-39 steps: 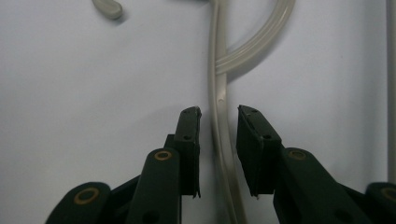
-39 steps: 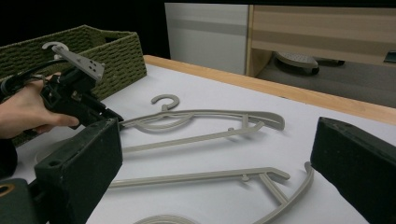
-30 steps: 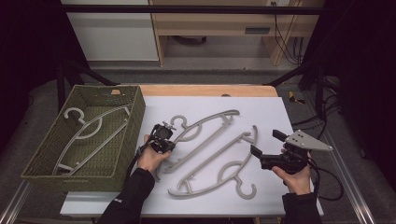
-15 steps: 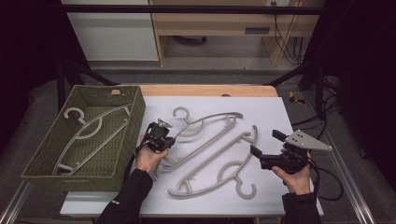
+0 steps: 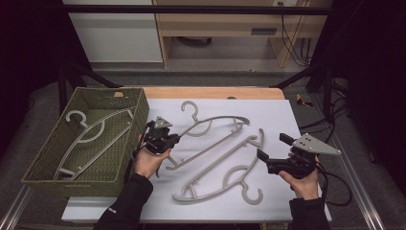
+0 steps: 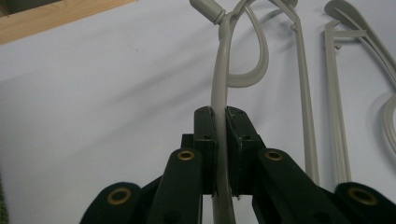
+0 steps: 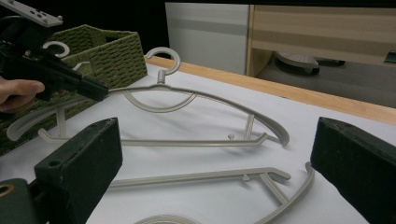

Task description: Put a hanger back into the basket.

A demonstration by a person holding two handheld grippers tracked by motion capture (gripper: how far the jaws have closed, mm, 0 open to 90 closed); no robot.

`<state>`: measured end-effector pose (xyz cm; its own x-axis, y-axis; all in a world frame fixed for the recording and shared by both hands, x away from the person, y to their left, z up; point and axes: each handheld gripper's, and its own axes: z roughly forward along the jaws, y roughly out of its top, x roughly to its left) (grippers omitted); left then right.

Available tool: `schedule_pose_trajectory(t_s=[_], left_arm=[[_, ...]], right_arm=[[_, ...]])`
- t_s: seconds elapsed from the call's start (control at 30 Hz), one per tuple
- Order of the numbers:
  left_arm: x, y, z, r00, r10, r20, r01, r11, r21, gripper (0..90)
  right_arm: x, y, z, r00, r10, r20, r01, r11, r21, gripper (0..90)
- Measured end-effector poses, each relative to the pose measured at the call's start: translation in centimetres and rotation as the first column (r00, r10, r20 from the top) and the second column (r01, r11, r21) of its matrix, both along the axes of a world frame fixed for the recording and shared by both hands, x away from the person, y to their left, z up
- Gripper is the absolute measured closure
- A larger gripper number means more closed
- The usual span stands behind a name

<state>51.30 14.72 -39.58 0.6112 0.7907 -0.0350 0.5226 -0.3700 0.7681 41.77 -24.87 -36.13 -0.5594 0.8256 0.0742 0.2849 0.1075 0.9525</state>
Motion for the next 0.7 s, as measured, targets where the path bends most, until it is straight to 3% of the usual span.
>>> schedule_pose_trajectory(t_s=[0.27, 0.3, 0.33, 0.57, 0.7], left_arm=[[-1.1, 0.1, 1.6, 0.9966, -0.001, 0.082, 0.004, 0.9991, -0.041, 83.8], [-1.3, 0.2, 2.1, 0.9956, 0.003, 0.094, 0.004, 0.9969, -0.078, 83.8], [-1.3, 0.2, 2.1, 0.9956, 0.003, 0.094, 0.004, 0.9969, -0.078, 83.8], [-2.1, 1.6, 5.4, 0.9868, 0.027, 0.160, 0.000, 0.9867, -0.163, 83.8], [-2.6, 2.3, 6.8, 0.9816, 0.028, 0.189, 0.004, 0.9862, -0.166, 83.8]], right_arm=[[0.0, 0.0, 0.0, 1.0000, 0.000, 0.004, 0.000, 1.0000, -0.003, 2.4], [0.0, 0.0, 0.0, 1.0000, -0.003, 0.002, 0.003, 1.0000, -0.006, 2.4], [0.0, 0.0, 0.0, 1.0000, -0.003, 0.002, 0.003, 1.0000, -0.006, 2.4], [-0.1, -0.1, 0.1, 1.0000, -0.002, 0.004, 0.002, 1.0000, -0.004, 2.3], [-0.1, -0.1, 0.1, 1.0000, -0.003, 0.003, 0.003, 1.0000, -0.002, 2.4]])
